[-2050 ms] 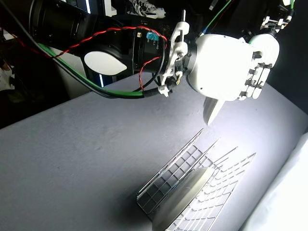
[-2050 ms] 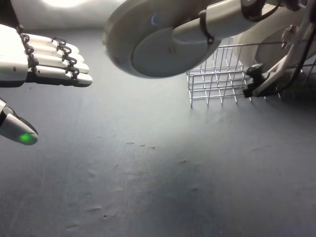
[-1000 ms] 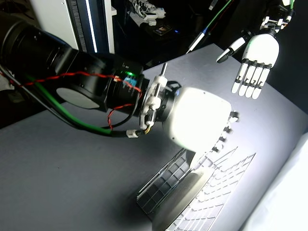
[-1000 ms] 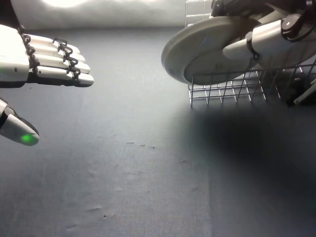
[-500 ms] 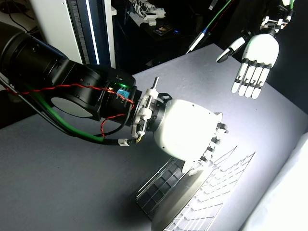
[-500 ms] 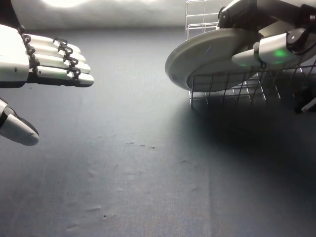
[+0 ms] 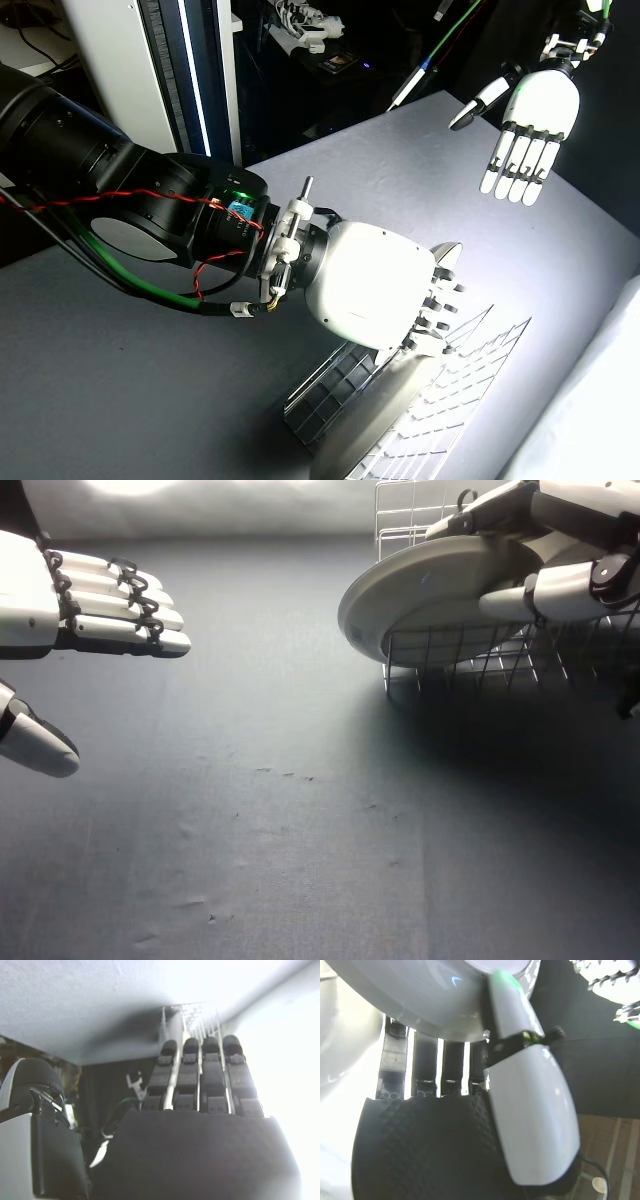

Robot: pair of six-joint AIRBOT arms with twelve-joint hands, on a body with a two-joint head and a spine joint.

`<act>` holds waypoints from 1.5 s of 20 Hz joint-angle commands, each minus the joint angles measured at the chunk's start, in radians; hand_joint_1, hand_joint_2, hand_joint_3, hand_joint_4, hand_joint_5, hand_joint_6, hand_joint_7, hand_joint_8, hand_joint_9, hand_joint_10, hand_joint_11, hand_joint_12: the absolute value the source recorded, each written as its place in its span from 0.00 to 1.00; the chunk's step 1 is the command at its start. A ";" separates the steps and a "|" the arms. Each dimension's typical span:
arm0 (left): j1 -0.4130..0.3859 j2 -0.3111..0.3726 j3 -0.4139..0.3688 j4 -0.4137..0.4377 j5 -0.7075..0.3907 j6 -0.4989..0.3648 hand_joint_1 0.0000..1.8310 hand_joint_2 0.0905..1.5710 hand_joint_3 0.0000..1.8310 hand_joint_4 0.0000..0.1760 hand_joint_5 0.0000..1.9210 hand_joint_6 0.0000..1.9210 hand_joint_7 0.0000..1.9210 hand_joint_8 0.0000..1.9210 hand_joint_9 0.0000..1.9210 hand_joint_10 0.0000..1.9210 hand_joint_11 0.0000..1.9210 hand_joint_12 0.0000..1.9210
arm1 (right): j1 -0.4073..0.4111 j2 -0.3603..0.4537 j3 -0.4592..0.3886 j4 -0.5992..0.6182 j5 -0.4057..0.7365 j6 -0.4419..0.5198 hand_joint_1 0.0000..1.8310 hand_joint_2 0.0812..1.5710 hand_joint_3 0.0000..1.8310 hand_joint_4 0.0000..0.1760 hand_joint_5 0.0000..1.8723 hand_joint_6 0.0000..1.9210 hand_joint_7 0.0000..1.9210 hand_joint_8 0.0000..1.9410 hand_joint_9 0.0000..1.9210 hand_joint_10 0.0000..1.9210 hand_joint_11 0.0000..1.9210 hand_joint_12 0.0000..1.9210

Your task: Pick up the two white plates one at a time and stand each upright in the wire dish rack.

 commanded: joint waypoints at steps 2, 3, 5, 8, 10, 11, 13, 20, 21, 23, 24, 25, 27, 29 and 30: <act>-0.006 0.011 0.000 -0.068 -0.020 -0.003 0.00 0.65 0.00 0.00 0.01 0.00 0.01 0.00 0.01 0.00 0.02 0.02 | 0.014 0.007 0.003 -0.009 0.135 0.009 0.66 0.69 0.00 0.00 0.24 0.00 0.24 0.00 0.24 0.00 0.02 0.59; -0.005 0.011 0.000 -0.068 -0.021 -0.003 0.00 0.65 0.00 0.00 0.00 0.00 0.00 0.00 0.00 0.00 0.01 0.02 | 0.015 0.007 0.002 -0.026 0.142 0.012 0.64 0.66 0.00 0.00 0.21 0.00 0.21 0.00 0.21 0.00 0.00 0.55; -0.003 0.011 0.000 -0.068 -0.025 -0.003 0.00 0.64 0.00 0.00 0.00 0.00 0.00 0.00 0.00 0.00 0.01 0.02 | 0.023 0.007 -0.001 -0.042 0.149 0.014 0.62 0.63 0.00 0.00 0.17 0.00 0.17 0.00 0.16 0.00 0.00 0.48; -0.003 0.011 0.000 -0.068 -0.027 -0.003 0.00 0.64 0.00 0.00 0.01 0.00 0.01 0.00 0.00 0.00 0.01 0.02 | 0.039 0.007 -0.003 -0.083 0.159 0.014 0.57 0.60 0.00 0.00 0.13 0.00 0.14 0.00 0.13 0.00 0.00 0.40; -0.002 0.011 0.000 -0.068 -0.028 -0.003 0.00 0.64 0.00 0.00 0.00 0.00 0.00 0.00 0.00 0.00 0.00 0.00 | 0.050 0.008 -0.003 -0.136 0.167 0.012 0.57 0.59 0.00 0.00 0.11 0.00 0.11 0.00 0.12 0.00 0.00 0.36; -0.002 0.012 0.001 -0.068 -0.028 -0.003 0.00 0.65 0.00 0.00 0.00 0.00 0.00 0.00 0.00 0.00 0.00 0.00 | 0.055 0.008 -0.003 -0.169 0.172 0.012 0.56 0.60 0.00 0.00 0.10 0.00 0.10 0.00 0.11 0.00 0.00 0.34; -0.001 0.012 0.000 -0.068 -0.033 -0.003 0.00 0.65 0.00 0.00 0.00 0.00 0.00 0.00 0.00 0.00 0.01 0.00 | 0.063 0.010 -0.002 -0.277 0.196 0.012 0.55 0.62 0.00 0.00 0.10 0.00 0.10 0.00 0.10 0.00 0.00 0.34; 0.001 0.014 -0.015 -0.068 -0.073 -0.006 0.00 0.65 0.00 0.00 0.02 0.01 0.03 0.01 0.02 0.01 0.03 0.02 | 0.079 0.019 -0.002 -0.685 0.389 0.000 0.48 0.66 0.01 0.00 0.04 0.00 0.04 0.00 0.05 0.00 0.00 0.28; 0.001 0.018 -0.024 -0.071 -0.090 -0.010 0.00 0.66 0.00 0.00 0.03 0.00 0.04 0.00 0.03 0.00 0.04 0.02 | 0.079 0.020 -0.002 -0.748 0.423 -0.005 0.45 0.68 0.01 0.00 0.03 0.00 0.03 0.00 0.05 0.00 0.00 0.27; -0.001 0.032 -0.052 -0.072 -0.122 -0.009 0.00 0.67 0.00 0.00 0.03 0.00 0.04 0.00 0.03 0.00 0.04 0.03 | 0.078 0.020 -0.002 -0.827 0.484 -0.015 0.29 0.68 0.01 0.00 0.02 0.00 0.04 0.00 0.05 0.00 0.00 0.28; -0.004 0.040 -0.066 -0.072 -0.138 0.001 0.00 0.68 0.01 0.00 0.04 0.00 0.05 0.00 0.04 0.01 0.05 0.03 | 0.078 0.020 -0.002 -0.867 0.510 -0.020 0.24 0.68 0.01 0.00 0.02 0.00 0.04 0.00 0.05 0.00 0.00 0.28; -0.008 0.052 -0.083 -0.072 -0.151 0.023 0.00 0.69 0.00 0.00 0.09 0.01 0.10 0.01 0.09 0.01 0.07 0.05 | 0.076 0.020 -0.002 -0.924 0.546 -0.025 0.18 0.69 0.01 0.00 0.05 0.01 0.07 0.01 0.08 0.01 0.00 0.30; -0.016 0.062 -0.098 -0.072 -0.156 0.024 0.02 0.72 0.00 0.00 0.22 0.01 0.25 0.01 0.22 0.01 0.13 0.12 | 0.073 0.020 -0.002 -0.971 0.582 -0.031 0.15 0.70 0.00 0.00 0.17 0.02 0.20 0.02 0.20 0.04 0.00 0.52; -0.019 0.081 -0.126 -0.061 -0.162 0.029 0.06 0.74 0.01 0.00 0.37 0.12 0.42 0.05 0.36 0.17 0.16 0.57 | 0.066 0.026 -0.003 -1.010 0.608 -0.037 0.17 0.70 0.00 0.00 0.32 0.24 0.26 0.49 0.23 0.56 0.06 0.82; -0.024 0.092 -0.143 -0.034 -0.164 0.032 0.09 0.75 0.01 0.00 0.41 0.21 0.42 0.28 0.32 0.53 0.18 0.82 | 0.058 0.032 -0.003 -1.030 0.623 -0.037 0.16 0.69 0.00 0.00 0.21 0.78 0.20 0.90 0.20 0.91 0.12 0.96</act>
